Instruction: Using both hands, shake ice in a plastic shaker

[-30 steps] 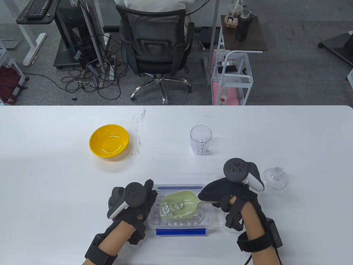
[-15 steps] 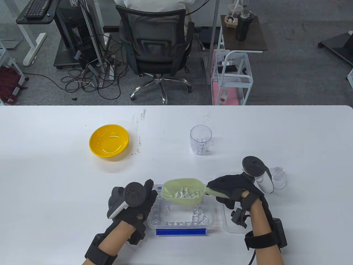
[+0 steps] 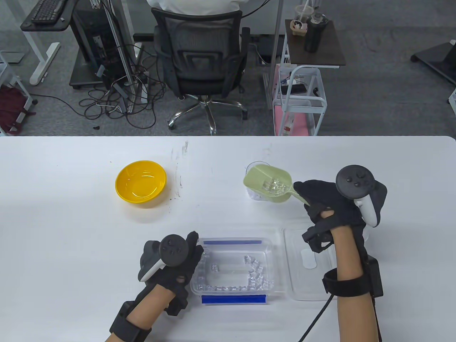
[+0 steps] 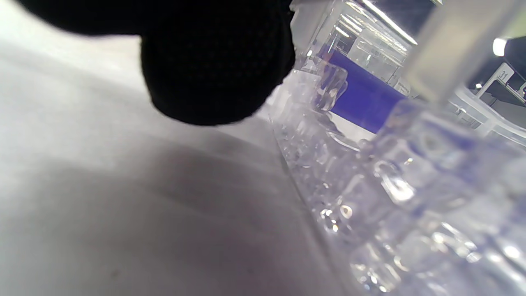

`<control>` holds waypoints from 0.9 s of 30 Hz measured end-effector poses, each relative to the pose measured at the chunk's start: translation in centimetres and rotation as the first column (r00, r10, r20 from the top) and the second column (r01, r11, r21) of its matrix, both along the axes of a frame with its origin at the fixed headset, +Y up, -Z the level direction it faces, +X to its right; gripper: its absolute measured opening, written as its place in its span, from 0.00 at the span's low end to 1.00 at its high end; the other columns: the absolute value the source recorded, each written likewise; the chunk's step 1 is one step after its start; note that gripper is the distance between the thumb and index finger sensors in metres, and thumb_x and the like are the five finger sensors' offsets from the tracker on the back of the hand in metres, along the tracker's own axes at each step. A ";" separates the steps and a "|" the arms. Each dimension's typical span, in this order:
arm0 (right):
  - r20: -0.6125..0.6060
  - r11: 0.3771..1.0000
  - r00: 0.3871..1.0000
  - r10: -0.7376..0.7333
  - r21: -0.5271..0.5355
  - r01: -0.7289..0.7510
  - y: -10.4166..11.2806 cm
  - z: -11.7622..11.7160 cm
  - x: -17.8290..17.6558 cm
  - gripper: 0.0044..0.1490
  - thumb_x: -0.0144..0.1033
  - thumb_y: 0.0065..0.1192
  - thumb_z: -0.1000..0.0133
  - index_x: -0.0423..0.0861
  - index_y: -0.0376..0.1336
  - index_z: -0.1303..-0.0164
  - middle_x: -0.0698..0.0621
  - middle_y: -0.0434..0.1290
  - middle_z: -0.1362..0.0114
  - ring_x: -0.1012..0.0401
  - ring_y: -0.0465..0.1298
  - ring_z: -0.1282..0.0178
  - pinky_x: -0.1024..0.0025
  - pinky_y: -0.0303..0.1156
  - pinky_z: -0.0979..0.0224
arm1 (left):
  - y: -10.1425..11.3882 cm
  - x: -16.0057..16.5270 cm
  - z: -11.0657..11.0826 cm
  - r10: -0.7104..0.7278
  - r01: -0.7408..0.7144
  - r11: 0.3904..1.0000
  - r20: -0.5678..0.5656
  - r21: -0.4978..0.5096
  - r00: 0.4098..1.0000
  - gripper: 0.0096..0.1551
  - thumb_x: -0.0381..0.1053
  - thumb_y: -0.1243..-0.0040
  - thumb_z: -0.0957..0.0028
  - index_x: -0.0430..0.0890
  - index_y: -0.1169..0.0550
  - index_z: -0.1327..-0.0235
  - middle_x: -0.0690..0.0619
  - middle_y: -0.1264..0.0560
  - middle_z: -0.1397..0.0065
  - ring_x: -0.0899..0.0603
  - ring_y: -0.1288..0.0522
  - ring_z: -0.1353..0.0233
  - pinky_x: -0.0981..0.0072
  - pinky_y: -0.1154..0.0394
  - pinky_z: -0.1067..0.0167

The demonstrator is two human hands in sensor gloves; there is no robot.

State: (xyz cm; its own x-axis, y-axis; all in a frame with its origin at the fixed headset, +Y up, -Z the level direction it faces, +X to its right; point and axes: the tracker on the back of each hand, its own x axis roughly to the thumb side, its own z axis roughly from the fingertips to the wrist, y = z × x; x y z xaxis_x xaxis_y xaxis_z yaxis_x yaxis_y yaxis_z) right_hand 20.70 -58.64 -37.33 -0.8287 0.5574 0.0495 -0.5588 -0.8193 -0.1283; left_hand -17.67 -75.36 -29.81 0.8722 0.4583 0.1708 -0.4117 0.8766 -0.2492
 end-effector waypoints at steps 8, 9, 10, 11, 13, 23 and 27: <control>0.114 0.909 0.922 0.371 0.159 -0.385 0.3 0.1 -3.6 0.42 0.56 0.77 0.70 0.42 0.79 0.50 0.46 0.83 0.72 0.62 0.78 0.87 0.61 0.79 0.76 | 0.0 0.0 0.0 0.007 -0.007 1.000 0.001 -0.003 1.000 0.38 0.60 0.60 0.39 0.40 0.39 0.22 0.40 0.18 0.56 0.47 0.16 0.70 0.66 0.19 0.74; 0.120 0.902 0.913 0.389 0.154 -0.404 0.3 0.1 -3.8 0.42 0.56 0.77 0.70 0.43 0.79 0.50 0.46 0.83 0.71 0.62 0.78 0.87 0.61 0.79 0.75 | 0.0 0.0 0.0 0.007 -0.007 1.000 0.001 -0.003 1.000 0.38 0.60 0.60 0.39 0.40 0.39 0.22 0.40 0.18 0.56 0.47 0.16 0.70 0.66 0.19 0.74; 0.129 0.891 0.902 0.413 0.150 -0.429 0.2 0.1 -4.0 0.43 0.56 0.77 0.70 0.43 0.79 0.50 0.46 0.83 0.71 0.62 0.78 0.87 0.61 0.79 0.75 | 0.0 0.0 -0.1 0.007 -0.007 1.000 0.001 -0.003 1.000 0.38 0.60 0.60 0.39 0.40 0.39 0.22 0.40 0.18 0.56 0.47 0.16 0.70 0.66 0.19 0.74; 0.136 0.884 0.896 0.422 0.157 -0.440 0.3 0.1 -4.2 0.43 0.56 0.77 0.70 0.43 0.79 0.50 0.46 0.83 0.71 0.62 0.78 0.87 0.61 0.79 0.75 | 0.0 0.0 -0.1 0.007 -0.007 1.000 0.001 -0.003 1.000 0.38 0.60 0.60 0.39 0.40 0.39 0.22 0.40 0.18 0.56 0.47 0.16 0.70 0.66 0.19 0.74; 0.150 0.868 0.882 0.447 0.167 -0.468 0.3 0.2 -4.6 0.42 0.56 0.77 0.70 0.43 0.79 0.50 0.46 0.83 0.71 0.62 0.78 0.87 0.61 0.79 0.75 | 0.0 0.0 -0.1 0.007 -0.007 1.000 0.001 -0.003 1.000 0.38 0.60 0.60 0.39 0.40 0.39 0.22 0.40 0.18 0.56 0.47 0.16 0.70 0.66 0.19 0.74; 0.193 0.790 0.811 0.552 0.191 -0.582 0.5 0.4 -6.2 0.42 0.55 0.77 0.70 0.43 0.79 0.49 0.45 0.82 0.70 0.61 0.79 0.86 0.59 0.79 0.73 | 0.0 -0.1 -0.1 0.007 -0.007 1.000 0.001 -0.004 1.000 0.38 0.60 0.60 0.39 0.40 0.39 0.22 0.40 0.18 0.56 0.47 0.16 0.70 0.66 0.19 0.74; 0.206 0.756 0.783 0.588 0.206 -0.622 0.5 0.5 -6.8 0.42 0.55 0.77 0.70 0.43 0.79 0.49 0.45 0.82 0.70 0.61 0.79 0.85 0.59 0.79 0.72 | 0.0 0.0 -0.1 0.007 -0.007 1.000 0.000 -0.003 1.000 0.38 0.60 0.60 0.39 0.40 0.39 0.22 0.40 0.18 0.56 0.47 0.16 0.70 0.66 0.19 0.74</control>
State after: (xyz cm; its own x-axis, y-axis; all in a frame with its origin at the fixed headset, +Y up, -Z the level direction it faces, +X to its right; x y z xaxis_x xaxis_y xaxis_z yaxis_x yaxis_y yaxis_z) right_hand 13.89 -58.14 -36.83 -0.9968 -0.0799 -0.0086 0.0765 -0.9105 -0.4065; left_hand -17.71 -75.38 -29.88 0.8691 0.4645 0.1700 -0.4174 0.8731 -0.2519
